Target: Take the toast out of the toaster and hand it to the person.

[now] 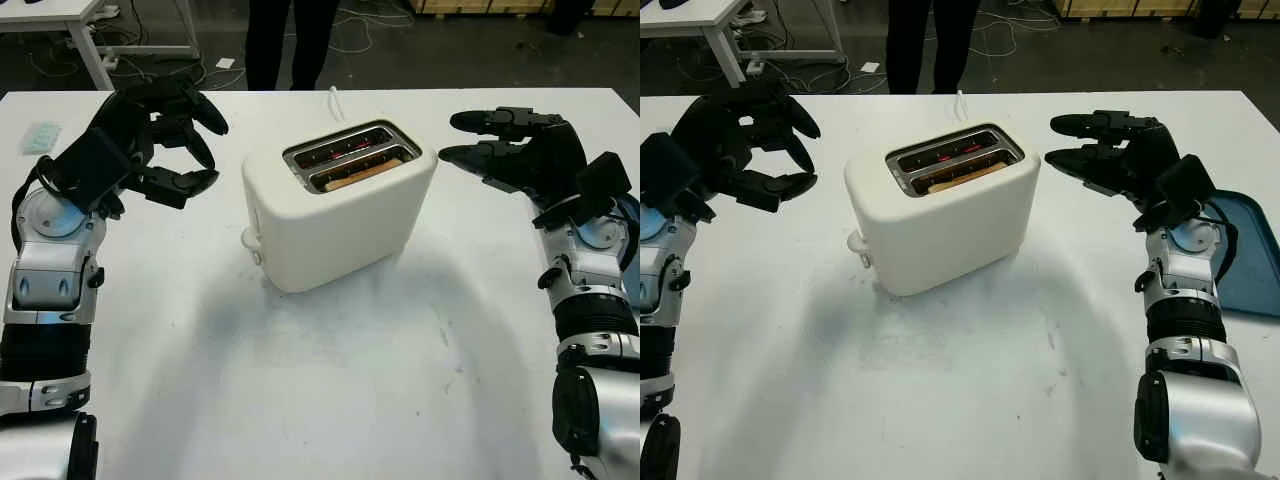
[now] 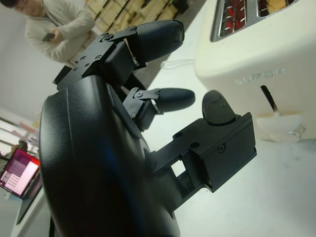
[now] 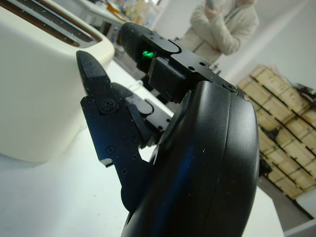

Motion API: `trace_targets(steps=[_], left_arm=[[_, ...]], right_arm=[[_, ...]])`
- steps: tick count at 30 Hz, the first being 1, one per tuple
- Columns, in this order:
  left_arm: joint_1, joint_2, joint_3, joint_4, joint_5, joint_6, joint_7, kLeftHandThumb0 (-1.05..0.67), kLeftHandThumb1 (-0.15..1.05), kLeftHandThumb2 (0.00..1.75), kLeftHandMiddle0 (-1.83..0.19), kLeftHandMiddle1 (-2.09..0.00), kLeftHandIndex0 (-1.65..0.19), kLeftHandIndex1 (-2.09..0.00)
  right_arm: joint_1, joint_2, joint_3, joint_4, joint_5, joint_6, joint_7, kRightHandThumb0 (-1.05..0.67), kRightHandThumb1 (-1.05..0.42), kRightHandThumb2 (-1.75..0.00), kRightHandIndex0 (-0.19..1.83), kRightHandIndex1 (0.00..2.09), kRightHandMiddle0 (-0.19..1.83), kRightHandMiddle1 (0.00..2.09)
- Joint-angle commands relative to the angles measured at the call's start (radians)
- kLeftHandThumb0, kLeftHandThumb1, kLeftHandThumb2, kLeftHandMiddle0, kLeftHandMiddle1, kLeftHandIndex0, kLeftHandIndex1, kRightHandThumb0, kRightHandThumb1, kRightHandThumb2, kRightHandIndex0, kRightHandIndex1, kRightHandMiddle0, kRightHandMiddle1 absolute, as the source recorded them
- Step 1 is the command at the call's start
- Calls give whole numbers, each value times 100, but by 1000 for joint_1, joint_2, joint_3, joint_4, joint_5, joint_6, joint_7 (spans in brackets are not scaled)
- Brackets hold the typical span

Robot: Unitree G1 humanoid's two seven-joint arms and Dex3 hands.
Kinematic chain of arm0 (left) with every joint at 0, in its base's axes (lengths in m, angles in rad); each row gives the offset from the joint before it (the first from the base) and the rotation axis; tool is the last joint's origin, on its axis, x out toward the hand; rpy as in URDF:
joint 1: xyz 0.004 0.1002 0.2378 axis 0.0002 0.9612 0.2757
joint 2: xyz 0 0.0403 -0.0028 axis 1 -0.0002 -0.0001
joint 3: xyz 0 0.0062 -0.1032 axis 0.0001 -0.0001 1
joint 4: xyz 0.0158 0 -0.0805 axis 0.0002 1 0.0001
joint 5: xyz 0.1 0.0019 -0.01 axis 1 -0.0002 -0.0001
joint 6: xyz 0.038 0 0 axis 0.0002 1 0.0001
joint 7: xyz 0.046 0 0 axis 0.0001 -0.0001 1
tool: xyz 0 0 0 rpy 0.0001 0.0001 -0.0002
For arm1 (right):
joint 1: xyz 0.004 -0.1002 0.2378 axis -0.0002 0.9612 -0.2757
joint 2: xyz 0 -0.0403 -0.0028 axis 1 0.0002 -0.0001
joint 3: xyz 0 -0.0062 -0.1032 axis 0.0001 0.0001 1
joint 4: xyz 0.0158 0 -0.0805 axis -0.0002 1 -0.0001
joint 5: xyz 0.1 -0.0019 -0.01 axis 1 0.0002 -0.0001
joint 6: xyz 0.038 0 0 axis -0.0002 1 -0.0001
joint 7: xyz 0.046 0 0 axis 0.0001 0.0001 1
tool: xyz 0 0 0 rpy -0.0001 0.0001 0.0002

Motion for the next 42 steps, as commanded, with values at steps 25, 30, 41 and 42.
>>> trace_targets(steps=[25,30,41,42], left_arm=[[9,12,-5,38,73,-129,13,0,48,123,-91,-131,-70,-126],[11,6,-2,28,63,-110,15,4,47,123,-91,-130,-71,-125],[16,6,-5,4,66,-81,29,0,49,124,-103,-137,-75,-125],[16,4,-5,1,63,-77,31,1,49,124,-104,-138,-75,-125]], right_arm=[[-3,-6,10,-11,-9,11,-18,-33,-76,0,116,0,105,0],[-3,-7,9,-9,-2,8,-10,-33,-76,0,116,0,104,0],[3,-7,10,-23,-6,27,-20,-38,-76,0,116,0,105,0],[4,-7,10,-23,-6,26,-20,-37,-76,0,116,0,105,0]])
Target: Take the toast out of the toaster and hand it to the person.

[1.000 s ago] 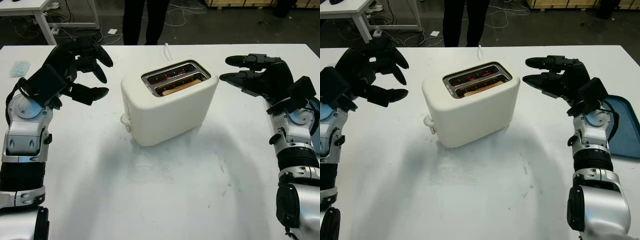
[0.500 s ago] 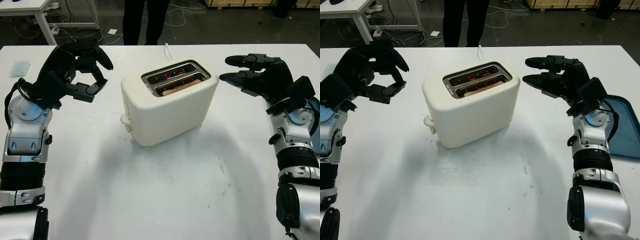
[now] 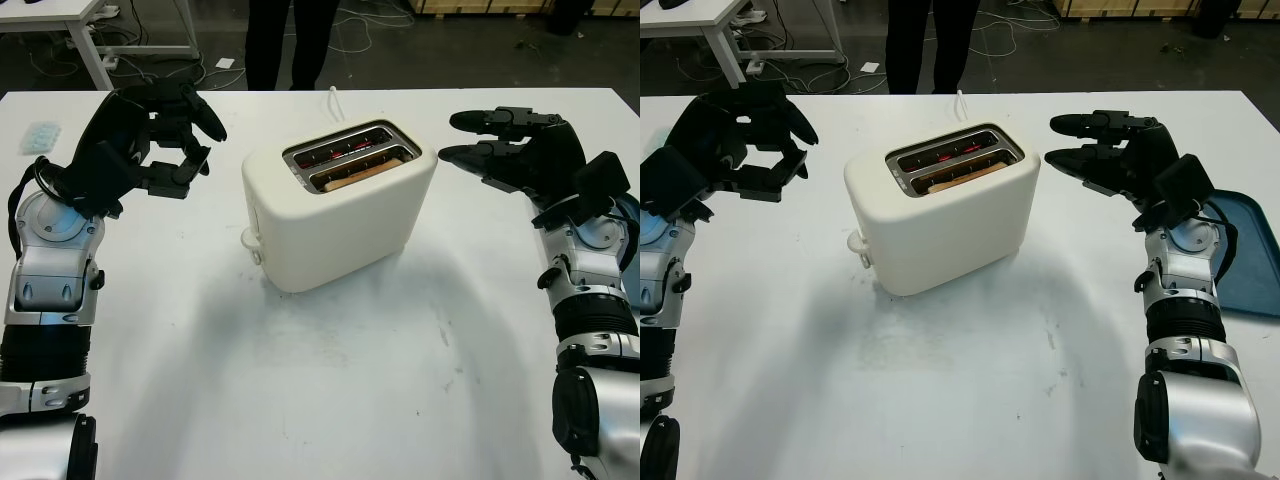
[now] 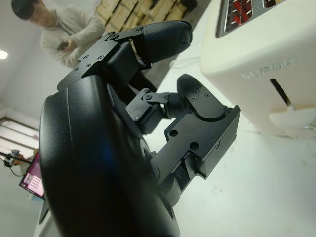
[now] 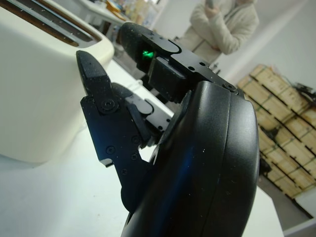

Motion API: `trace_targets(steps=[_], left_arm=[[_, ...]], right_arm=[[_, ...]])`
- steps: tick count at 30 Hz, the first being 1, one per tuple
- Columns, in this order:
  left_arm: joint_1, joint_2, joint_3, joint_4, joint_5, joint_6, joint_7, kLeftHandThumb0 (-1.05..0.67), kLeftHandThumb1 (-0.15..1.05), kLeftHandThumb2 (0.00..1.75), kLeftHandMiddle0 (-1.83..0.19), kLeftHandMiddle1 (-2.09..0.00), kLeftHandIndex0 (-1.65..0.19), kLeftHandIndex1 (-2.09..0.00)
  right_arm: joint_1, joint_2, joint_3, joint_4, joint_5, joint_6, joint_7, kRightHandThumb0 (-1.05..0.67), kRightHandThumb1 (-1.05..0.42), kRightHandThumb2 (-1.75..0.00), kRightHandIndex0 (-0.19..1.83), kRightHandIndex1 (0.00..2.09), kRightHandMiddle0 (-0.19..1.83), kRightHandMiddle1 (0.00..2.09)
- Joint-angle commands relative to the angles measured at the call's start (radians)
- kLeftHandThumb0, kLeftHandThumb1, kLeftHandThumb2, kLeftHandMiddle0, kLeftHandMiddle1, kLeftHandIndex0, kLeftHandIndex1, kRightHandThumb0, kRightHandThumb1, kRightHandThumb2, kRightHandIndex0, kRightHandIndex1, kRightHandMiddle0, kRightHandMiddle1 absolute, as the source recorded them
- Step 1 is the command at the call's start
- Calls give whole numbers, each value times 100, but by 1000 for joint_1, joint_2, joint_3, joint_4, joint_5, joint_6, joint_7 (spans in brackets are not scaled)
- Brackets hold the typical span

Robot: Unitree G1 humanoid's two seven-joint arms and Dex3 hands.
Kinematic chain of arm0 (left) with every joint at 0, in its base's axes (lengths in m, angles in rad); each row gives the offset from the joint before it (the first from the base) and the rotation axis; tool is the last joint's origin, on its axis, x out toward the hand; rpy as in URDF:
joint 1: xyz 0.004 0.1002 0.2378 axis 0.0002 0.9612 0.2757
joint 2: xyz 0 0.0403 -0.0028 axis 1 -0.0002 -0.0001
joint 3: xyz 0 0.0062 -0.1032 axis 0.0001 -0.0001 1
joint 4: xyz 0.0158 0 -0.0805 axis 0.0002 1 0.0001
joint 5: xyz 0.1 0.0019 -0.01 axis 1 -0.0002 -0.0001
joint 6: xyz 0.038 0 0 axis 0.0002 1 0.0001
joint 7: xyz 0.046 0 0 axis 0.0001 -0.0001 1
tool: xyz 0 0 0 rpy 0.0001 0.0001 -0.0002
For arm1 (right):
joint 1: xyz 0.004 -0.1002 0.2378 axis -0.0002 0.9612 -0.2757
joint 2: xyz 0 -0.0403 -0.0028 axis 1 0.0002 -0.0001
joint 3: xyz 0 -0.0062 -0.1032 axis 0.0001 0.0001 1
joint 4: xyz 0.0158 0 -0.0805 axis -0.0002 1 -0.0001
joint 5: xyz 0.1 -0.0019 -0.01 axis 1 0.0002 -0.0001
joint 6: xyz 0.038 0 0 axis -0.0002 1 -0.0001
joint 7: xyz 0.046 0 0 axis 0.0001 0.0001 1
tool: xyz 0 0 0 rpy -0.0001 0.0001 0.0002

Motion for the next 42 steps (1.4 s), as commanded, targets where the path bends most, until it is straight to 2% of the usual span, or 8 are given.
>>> trace_targets(steps=[1,15,21,42], left_arm=[[8,-1,-2,-17,4,17,11,1,49,124,-105,-139,-75,-125],[13,-3,-4,-29,8,32,19,1,47,127,-105,-142,-74,-129],[10,-6,0,-6,-4,-5,10,0,45,127,-107,-143,-76,-130],[5,2,-2,-11,-5,21,7,0,45,128,-107,-142,-74,-130]], right_arm=[[5,-8,1,-14,-3,17,-6,-37,-76,0,116,0,105,0],[8,-7,0,-20,-5,17,-9,-36,-76,0,116,0,105,0],[4,-6,0,-10,-6,15,-6,-36,-76,0,116,0,105,0],[0,-5,0,-12,-10,17,-5,-35,-76,0,115,0,104,0]])
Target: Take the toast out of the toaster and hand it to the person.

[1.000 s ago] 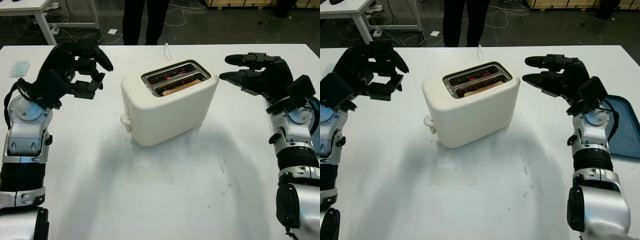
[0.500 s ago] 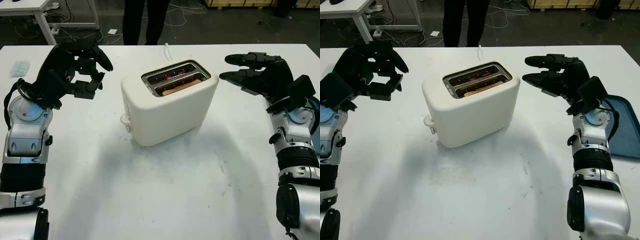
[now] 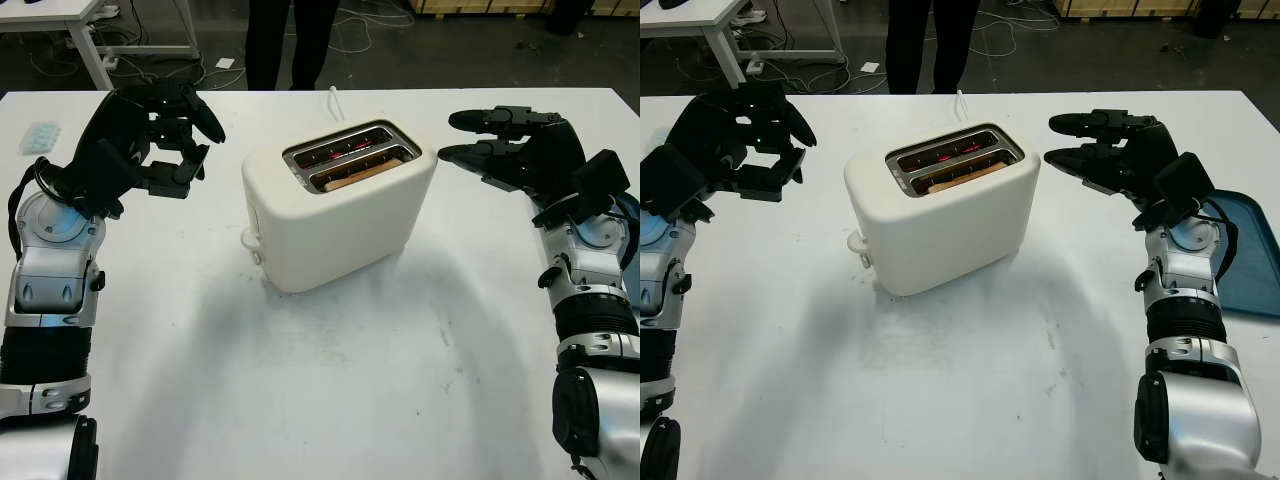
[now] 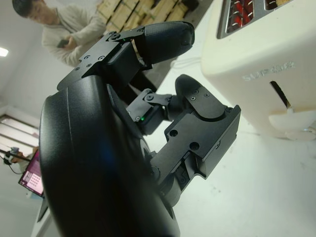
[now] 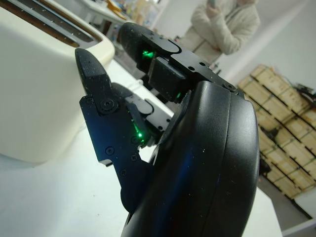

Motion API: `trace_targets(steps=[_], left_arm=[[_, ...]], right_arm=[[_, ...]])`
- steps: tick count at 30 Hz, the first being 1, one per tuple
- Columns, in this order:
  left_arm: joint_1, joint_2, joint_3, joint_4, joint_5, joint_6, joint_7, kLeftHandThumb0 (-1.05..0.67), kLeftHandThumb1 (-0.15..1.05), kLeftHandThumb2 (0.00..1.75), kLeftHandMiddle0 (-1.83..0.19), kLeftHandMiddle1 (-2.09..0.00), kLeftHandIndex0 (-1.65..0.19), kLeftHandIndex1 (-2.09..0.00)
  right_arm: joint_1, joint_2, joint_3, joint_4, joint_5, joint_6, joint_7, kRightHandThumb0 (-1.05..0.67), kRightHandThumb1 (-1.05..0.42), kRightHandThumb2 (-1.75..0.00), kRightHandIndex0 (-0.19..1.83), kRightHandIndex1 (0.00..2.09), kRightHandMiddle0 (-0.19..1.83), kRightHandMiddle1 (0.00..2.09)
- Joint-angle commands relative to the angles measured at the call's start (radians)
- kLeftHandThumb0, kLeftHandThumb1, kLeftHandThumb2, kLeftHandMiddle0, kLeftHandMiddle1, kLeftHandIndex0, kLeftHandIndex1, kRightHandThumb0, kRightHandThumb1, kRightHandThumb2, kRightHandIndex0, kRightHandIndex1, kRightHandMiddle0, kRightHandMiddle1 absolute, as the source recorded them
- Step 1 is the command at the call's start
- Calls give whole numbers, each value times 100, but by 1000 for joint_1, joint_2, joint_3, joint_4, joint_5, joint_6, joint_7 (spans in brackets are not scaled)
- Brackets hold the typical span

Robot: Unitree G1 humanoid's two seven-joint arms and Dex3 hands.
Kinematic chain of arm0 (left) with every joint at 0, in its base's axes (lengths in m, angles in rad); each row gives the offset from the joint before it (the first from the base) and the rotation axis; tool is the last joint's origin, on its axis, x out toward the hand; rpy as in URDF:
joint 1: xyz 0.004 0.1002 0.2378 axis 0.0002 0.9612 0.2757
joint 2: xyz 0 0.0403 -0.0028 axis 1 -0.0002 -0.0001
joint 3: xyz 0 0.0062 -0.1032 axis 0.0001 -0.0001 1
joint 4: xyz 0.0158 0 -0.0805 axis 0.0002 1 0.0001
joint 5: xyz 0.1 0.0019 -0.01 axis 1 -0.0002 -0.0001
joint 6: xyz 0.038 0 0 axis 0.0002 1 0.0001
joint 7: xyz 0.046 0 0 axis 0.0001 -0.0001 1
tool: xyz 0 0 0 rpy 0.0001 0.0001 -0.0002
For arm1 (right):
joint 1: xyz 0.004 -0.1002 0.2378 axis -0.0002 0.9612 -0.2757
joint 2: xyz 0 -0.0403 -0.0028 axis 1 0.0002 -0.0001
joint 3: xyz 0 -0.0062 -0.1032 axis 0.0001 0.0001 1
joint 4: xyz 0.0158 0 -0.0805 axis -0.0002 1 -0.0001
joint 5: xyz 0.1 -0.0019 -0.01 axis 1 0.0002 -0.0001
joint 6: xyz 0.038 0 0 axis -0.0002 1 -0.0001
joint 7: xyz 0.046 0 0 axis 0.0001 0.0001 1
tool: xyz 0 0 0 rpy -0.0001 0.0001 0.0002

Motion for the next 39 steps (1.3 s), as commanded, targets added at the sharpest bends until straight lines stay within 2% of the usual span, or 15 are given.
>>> trace_targets(steps=[1,16,39], left_arm=[[1,4,-1,4,-3,4,-4,0,45,127,-107,-141,-74,-130],[3,6,-1,20,3,-31,-8,0,45,127,-103,-138,-75,-128],[1,4,0,16,2,-14,0,-4,46,126,-103,-138,-76,-128]], right_arm=[[-1,-4,0,-4,-1,9,-5,-35,-76,0,115,0,104,0],[6,-1,-4,-13,6,4,-4,-33,-77,0,116,0,105,0],[-2,-1,-3,-2,3,2,-7,-33,-77,0,115,0,105,1]])
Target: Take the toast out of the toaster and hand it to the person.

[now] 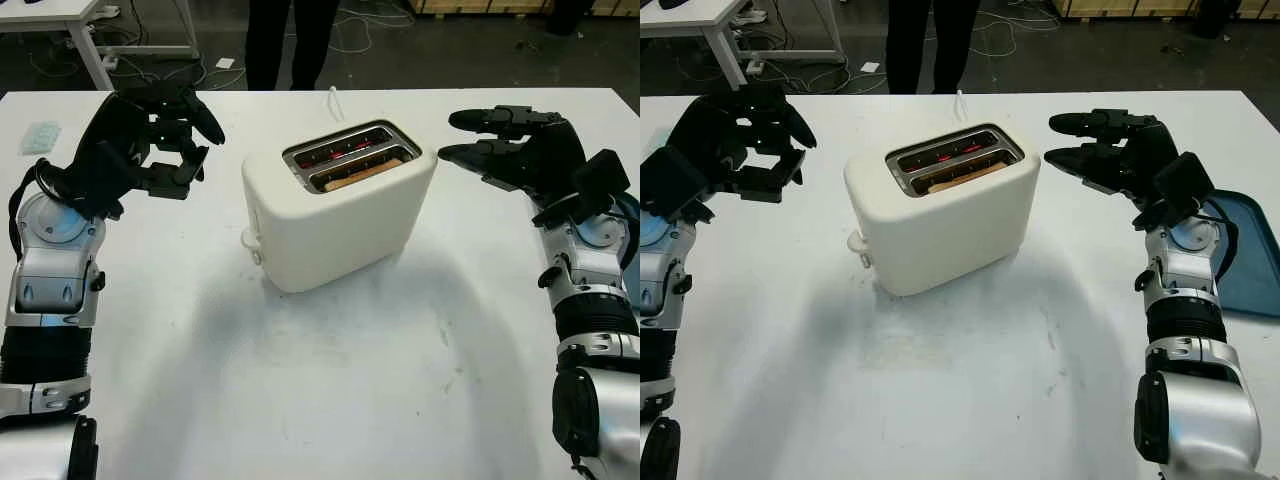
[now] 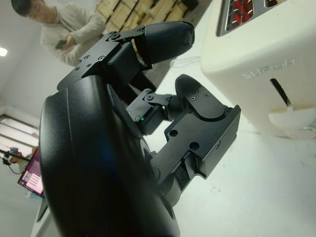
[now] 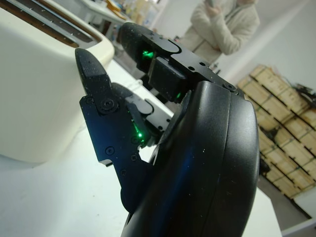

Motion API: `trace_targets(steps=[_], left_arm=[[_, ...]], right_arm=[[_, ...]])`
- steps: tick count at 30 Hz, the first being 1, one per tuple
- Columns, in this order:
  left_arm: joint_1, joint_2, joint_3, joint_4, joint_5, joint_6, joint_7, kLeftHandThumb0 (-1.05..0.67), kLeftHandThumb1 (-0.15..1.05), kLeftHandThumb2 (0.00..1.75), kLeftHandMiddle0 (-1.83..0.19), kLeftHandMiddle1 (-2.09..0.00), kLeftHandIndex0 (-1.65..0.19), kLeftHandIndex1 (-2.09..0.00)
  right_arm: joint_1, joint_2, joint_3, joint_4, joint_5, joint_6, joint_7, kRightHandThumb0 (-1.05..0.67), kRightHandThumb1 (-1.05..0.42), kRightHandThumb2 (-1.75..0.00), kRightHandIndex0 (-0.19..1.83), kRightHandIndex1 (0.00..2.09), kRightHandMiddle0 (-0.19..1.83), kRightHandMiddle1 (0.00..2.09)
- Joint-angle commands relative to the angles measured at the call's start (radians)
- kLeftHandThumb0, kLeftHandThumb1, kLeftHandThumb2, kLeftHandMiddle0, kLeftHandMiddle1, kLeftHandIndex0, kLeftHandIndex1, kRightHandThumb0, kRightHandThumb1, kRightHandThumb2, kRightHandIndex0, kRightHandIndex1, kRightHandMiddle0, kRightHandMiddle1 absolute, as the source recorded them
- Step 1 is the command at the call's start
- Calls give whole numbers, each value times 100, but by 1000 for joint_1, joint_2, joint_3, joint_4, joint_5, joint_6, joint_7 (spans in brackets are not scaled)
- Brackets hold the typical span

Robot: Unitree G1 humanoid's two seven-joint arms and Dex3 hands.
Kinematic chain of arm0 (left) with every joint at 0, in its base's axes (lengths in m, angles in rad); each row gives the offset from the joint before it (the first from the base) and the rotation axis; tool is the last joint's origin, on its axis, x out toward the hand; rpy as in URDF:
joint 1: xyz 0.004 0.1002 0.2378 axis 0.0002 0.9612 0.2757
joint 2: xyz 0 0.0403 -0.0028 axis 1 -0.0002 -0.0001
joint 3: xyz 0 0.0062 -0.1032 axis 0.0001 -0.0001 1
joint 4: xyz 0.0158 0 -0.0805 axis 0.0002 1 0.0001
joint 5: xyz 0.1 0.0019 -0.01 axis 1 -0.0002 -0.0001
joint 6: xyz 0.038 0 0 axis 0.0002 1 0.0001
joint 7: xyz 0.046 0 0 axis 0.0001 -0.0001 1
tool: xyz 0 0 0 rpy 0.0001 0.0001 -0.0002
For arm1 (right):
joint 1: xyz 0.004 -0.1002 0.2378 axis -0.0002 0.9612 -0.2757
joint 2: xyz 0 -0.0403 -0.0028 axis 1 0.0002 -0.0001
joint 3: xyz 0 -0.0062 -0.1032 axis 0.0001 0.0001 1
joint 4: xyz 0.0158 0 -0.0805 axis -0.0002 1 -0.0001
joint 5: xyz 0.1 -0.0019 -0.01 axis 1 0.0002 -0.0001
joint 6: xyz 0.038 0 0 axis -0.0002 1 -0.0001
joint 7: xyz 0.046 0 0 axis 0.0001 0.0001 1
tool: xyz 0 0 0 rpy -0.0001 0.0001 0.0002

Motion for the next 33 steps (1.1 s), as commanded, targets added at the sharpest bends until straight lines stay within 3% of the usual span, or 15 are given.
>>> trace_targets(steps=[1,33], left_arm=[[1,4,0,-3,1,7,3,-4,46,126,-103,-139,-76,-128],[-7,5,-2,20,3,-21,-4,1,45,126,-104,-139,-77,-126]], right_arm=[[-3,-1,-3,1,3,-2,-5,-34,-77,0,115,0,105,1],[-9,0,-4,18,2,-25,-3,-35,-76,0,117,0,106,0]])
